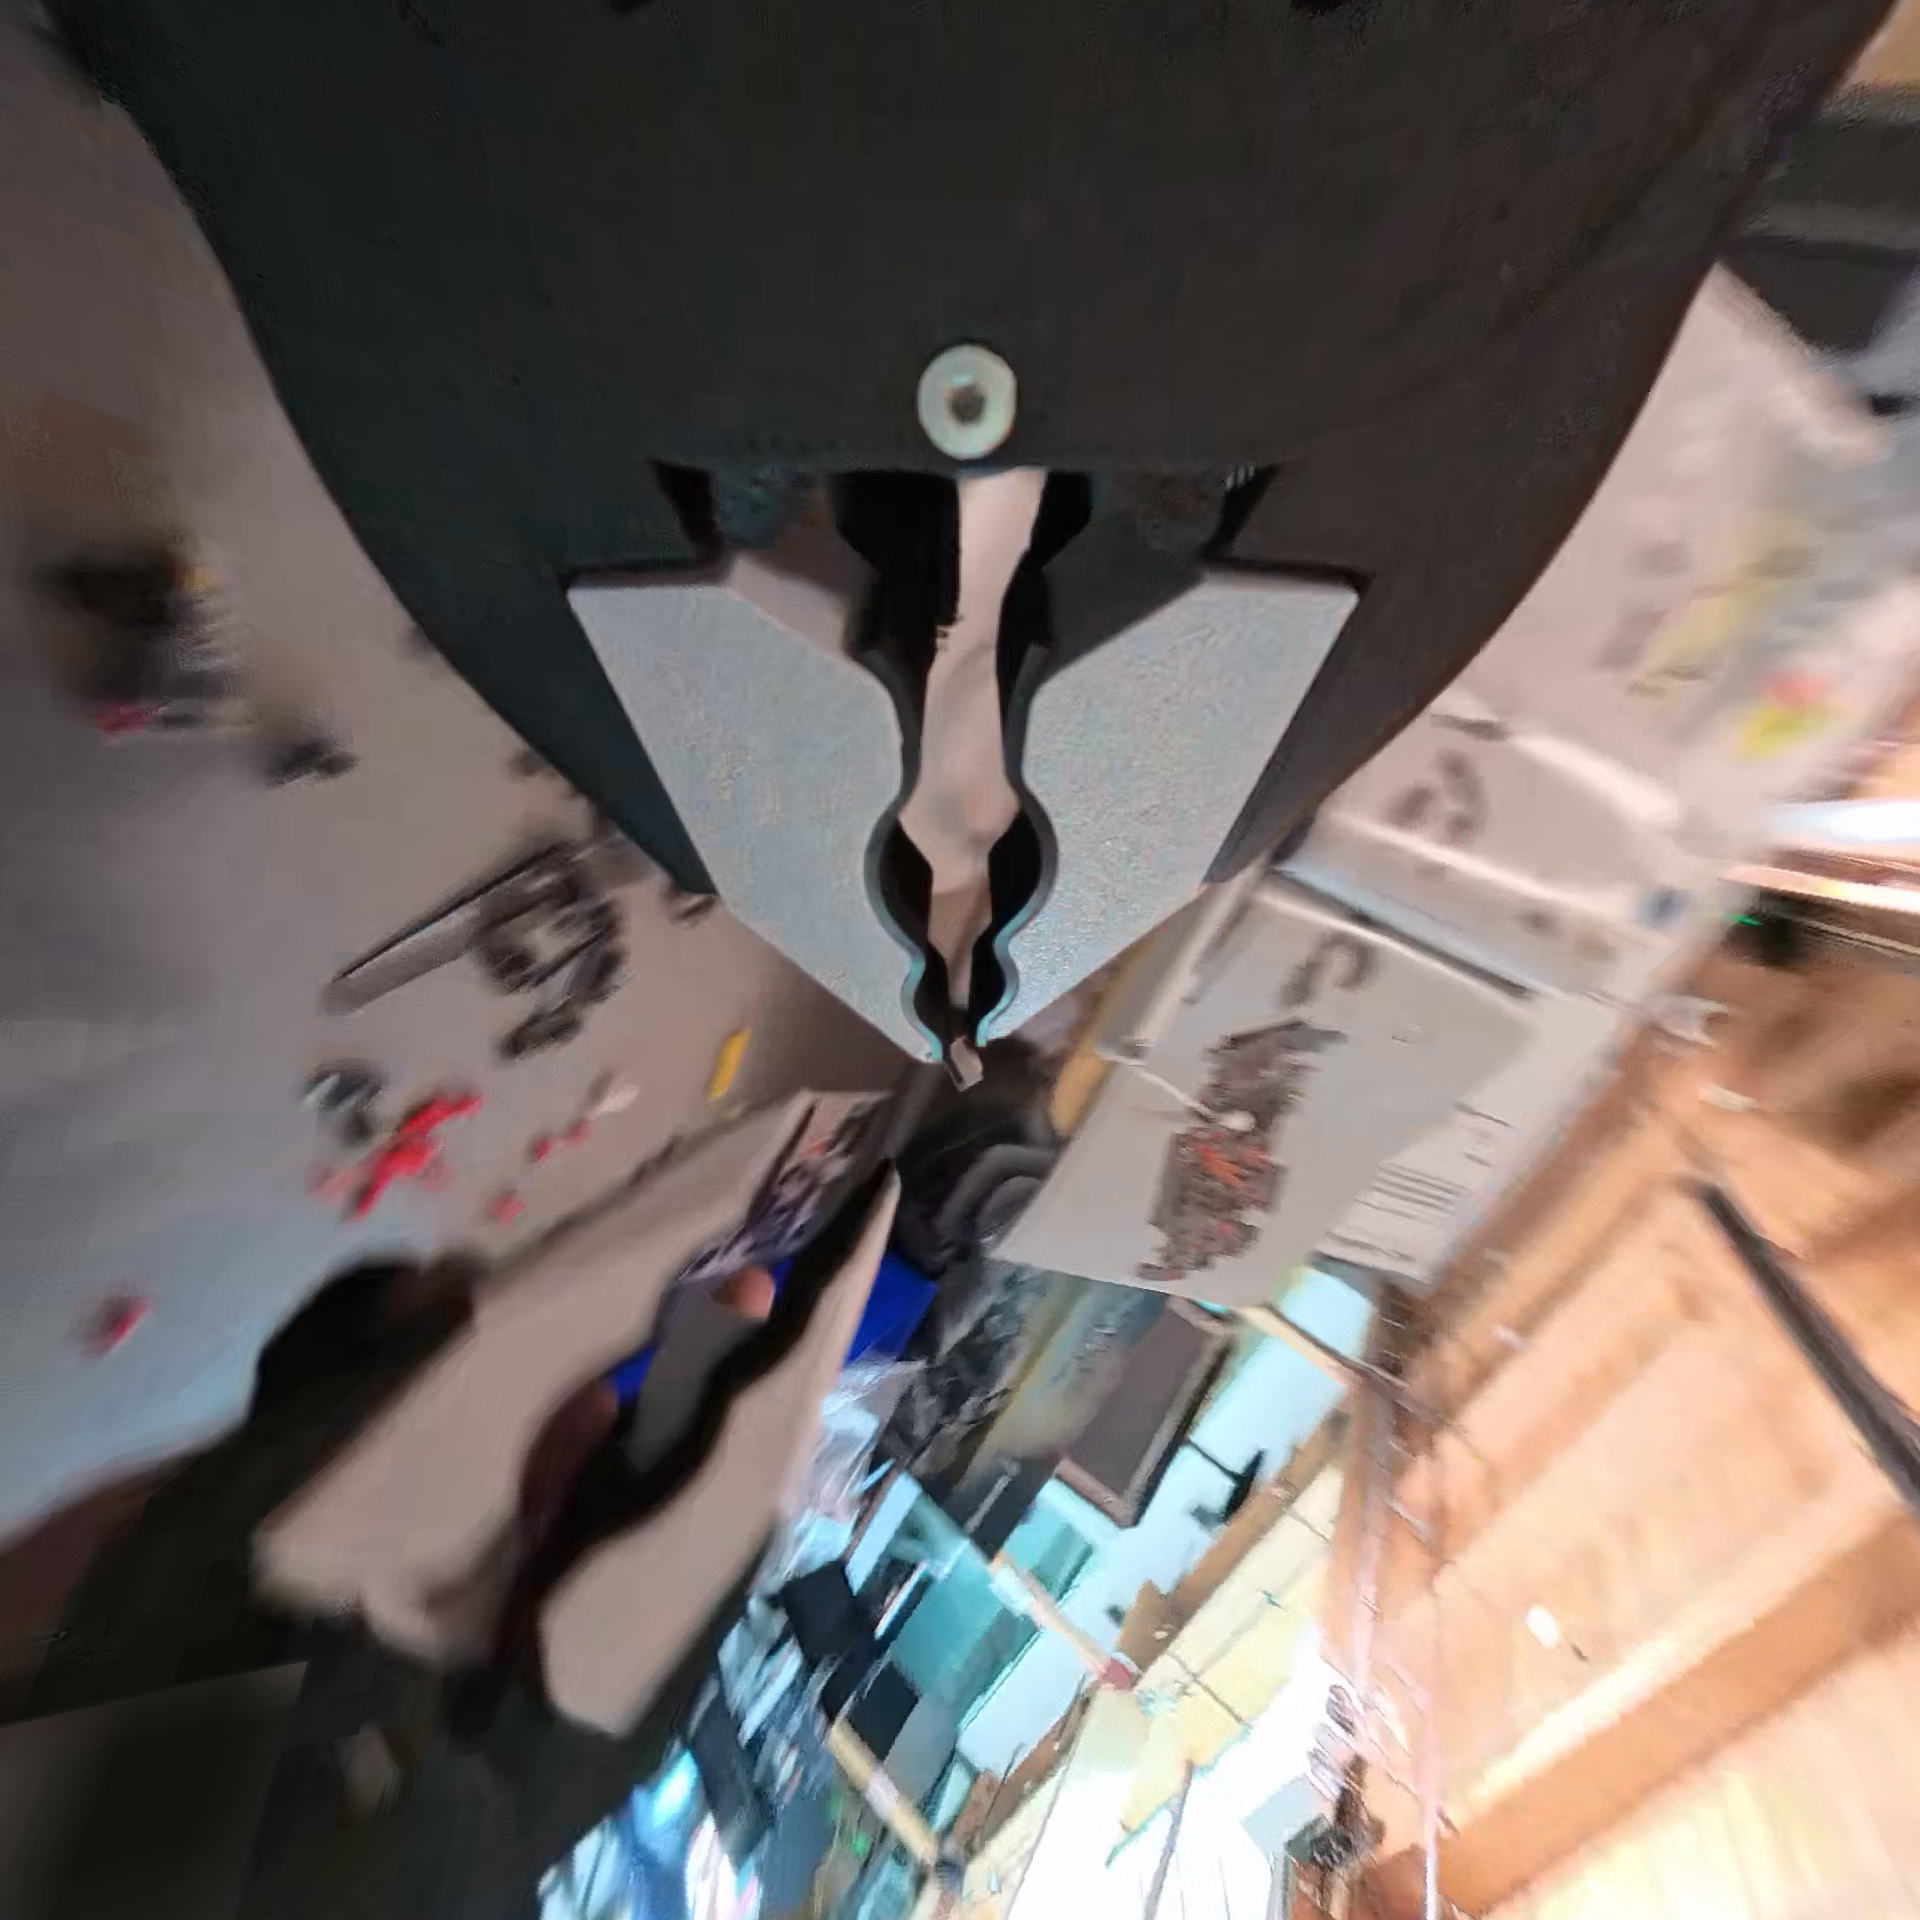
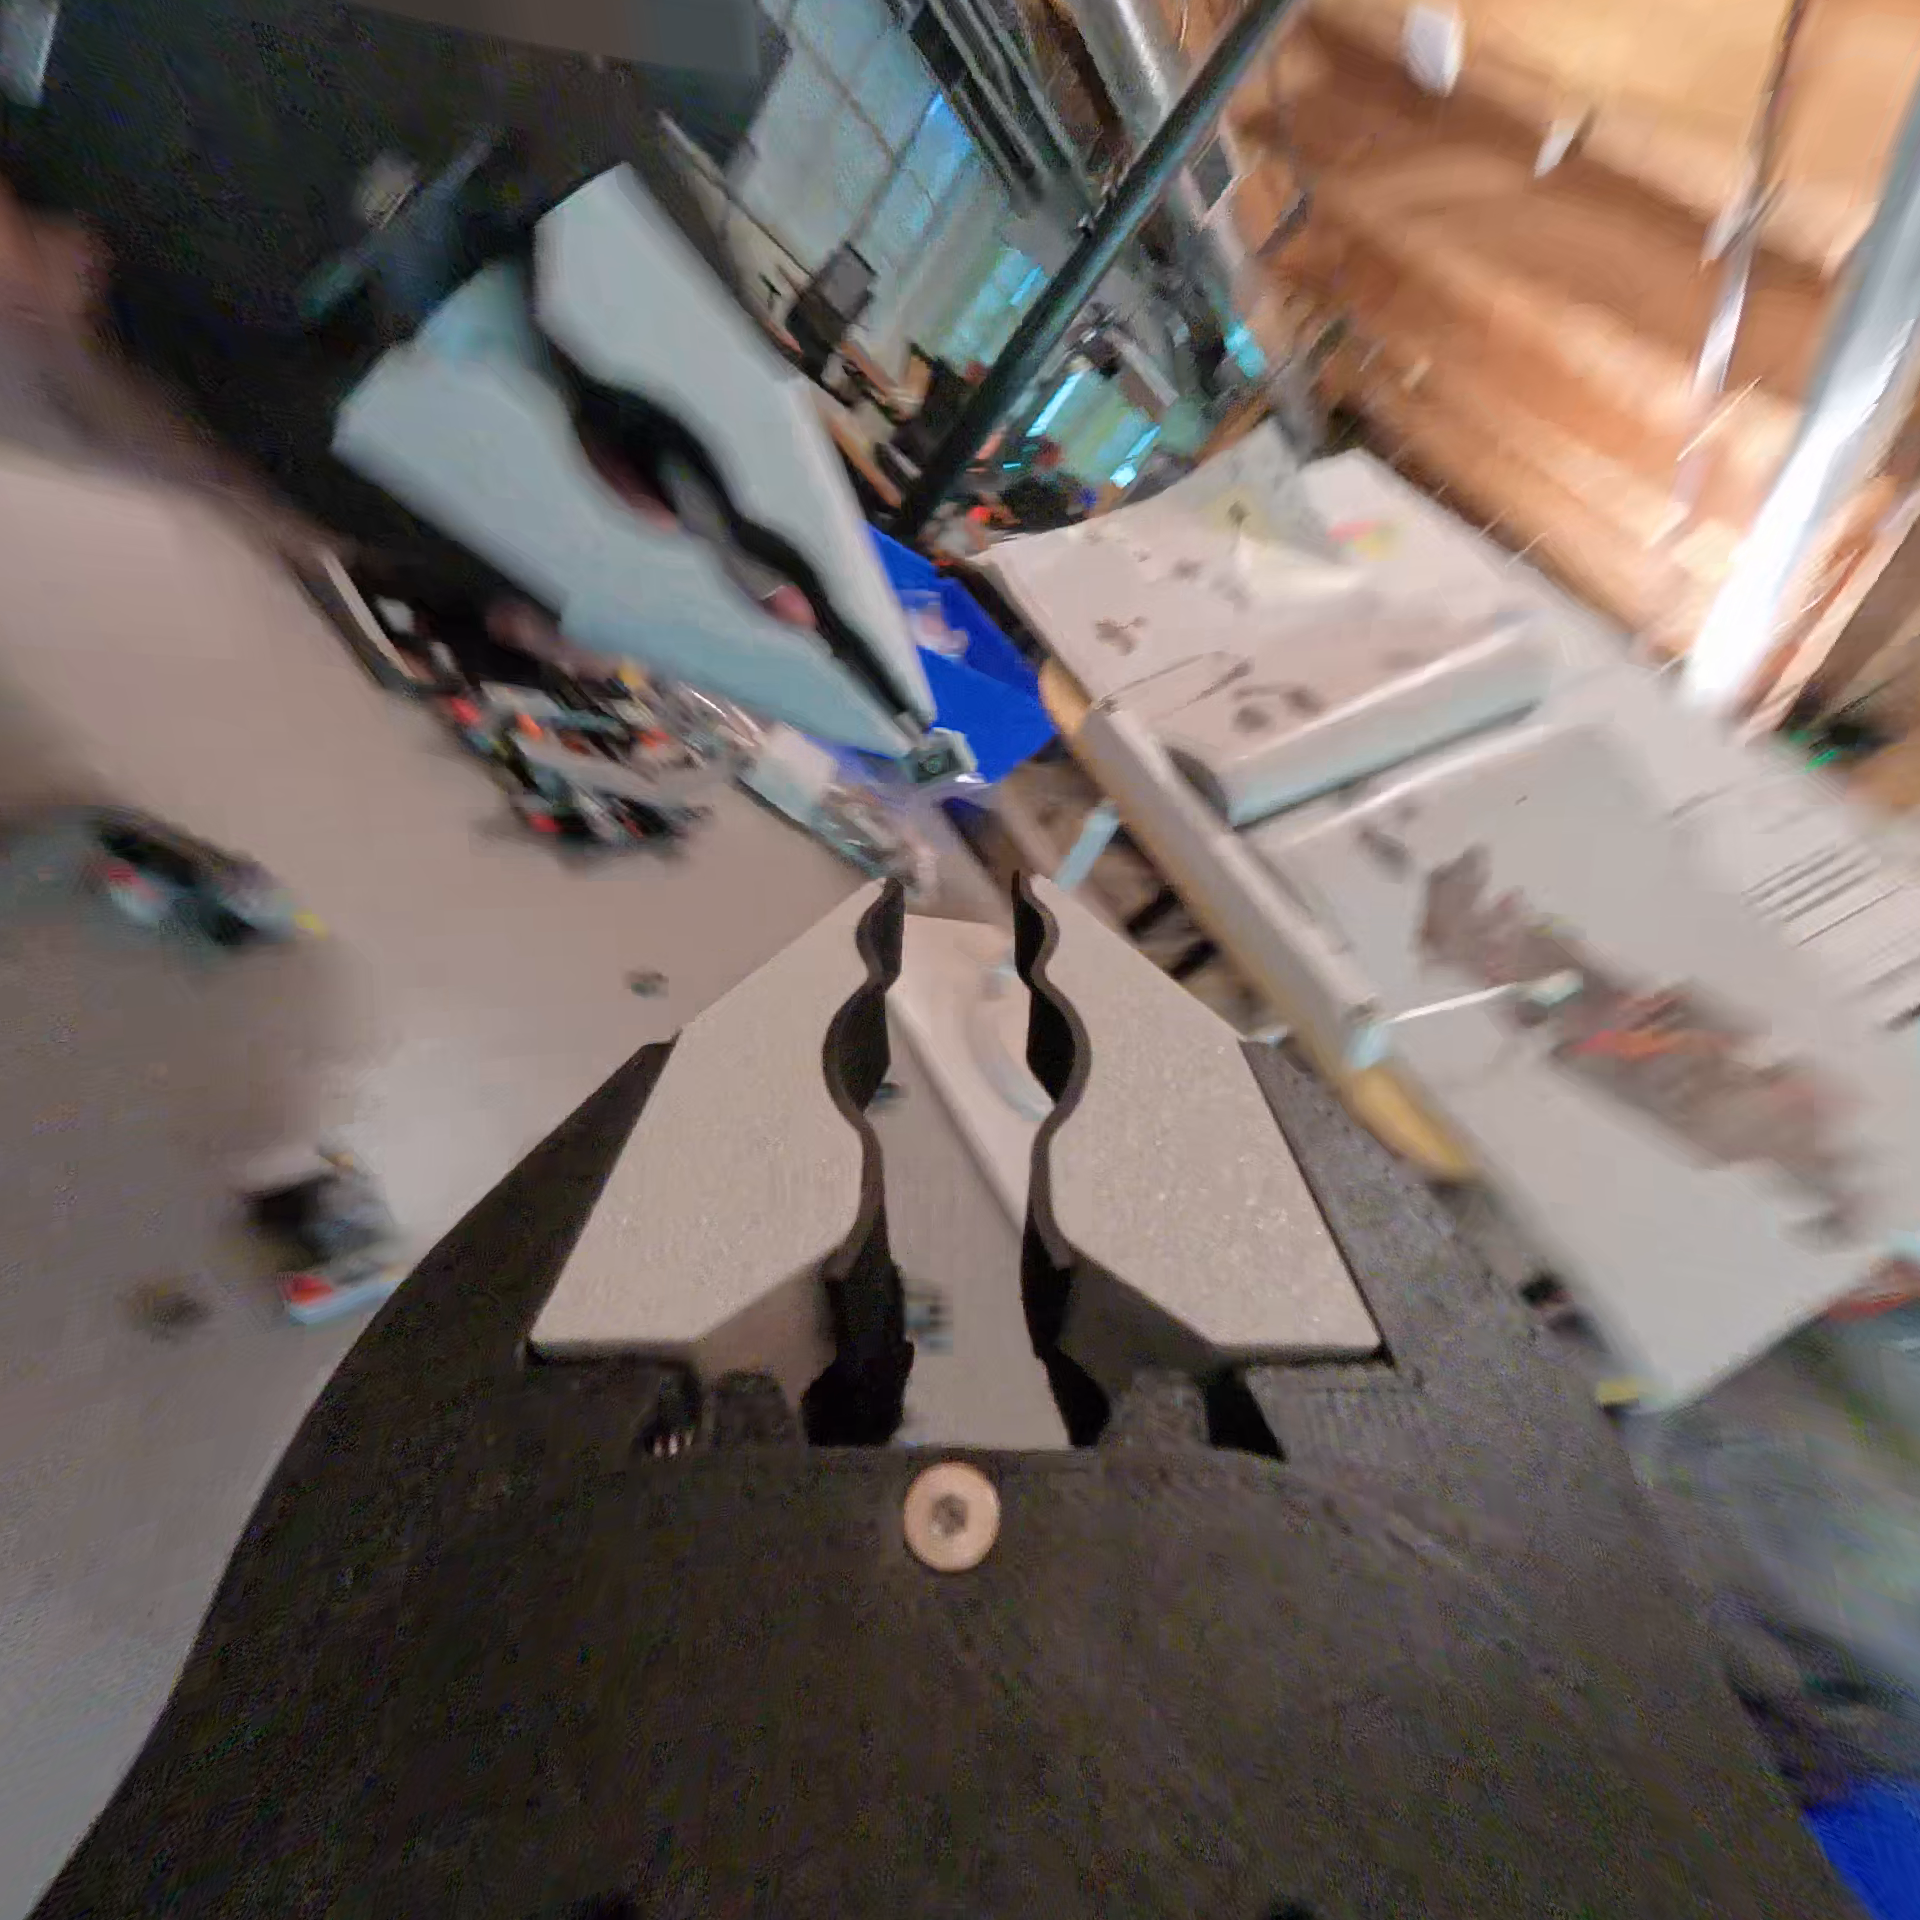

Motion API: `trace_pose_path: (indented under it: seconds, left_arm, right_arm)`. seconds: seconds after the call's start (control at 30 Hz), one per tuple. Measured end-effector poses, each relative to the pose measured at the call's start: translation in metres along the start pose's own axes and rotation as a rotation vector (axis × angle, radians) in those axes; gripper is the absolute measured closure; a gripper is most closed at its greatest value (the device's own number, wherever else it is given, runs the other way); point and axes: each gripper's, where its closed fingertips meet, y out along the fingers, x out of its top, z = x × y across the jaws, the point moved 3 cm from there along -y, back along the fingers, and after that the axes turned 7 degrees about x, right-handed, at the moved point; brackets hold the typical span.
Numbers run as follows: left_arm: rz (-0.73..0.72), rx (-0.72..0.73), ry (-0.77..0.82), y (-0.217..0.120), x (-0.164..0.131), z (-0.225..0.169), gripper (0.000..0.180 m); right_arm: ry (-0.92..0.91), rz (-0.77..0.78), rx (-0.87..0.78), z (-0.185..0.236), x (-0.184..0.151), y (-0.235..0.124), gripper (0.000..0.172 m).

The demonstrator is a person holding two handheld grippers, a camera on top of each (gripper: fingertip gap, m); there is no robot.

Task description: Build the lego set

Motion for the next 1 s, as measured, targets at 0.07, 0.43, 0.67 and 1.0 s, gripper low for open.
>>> trace_pose_path:
  seconds: [0.07, 0.43, 0.67, 1.0]
  left_arm:
    - [0.008, 0.094, 0.295, 0.001, -0.004, -0.003, 0.18]
    - [0.005, 0.164, 0.784, 0.013, -0.027, -0.029, 0.179]
    - [-0.009, 0.14, 0.849, 0.019, -0.034, -0.035, 0.179]
    - [-0.04, 0.15, 0.805, 0.015, -0.031, -0.035, 0.172]
  right_arm:
    - [0.294, -0.062, 0.104, -0.012, 0.0, 0.0, 0.152]
    - [0.714, 0.006, 0.383, -0.009, -0.025, 0.026, 0.154]
    - [0.756, 0.035, 0.418, -0.004, -0.035, 0.033, 0.161]
    - [0.72, 0.015, 0.417, -0.003, -0.036, 0.029, 0.167]
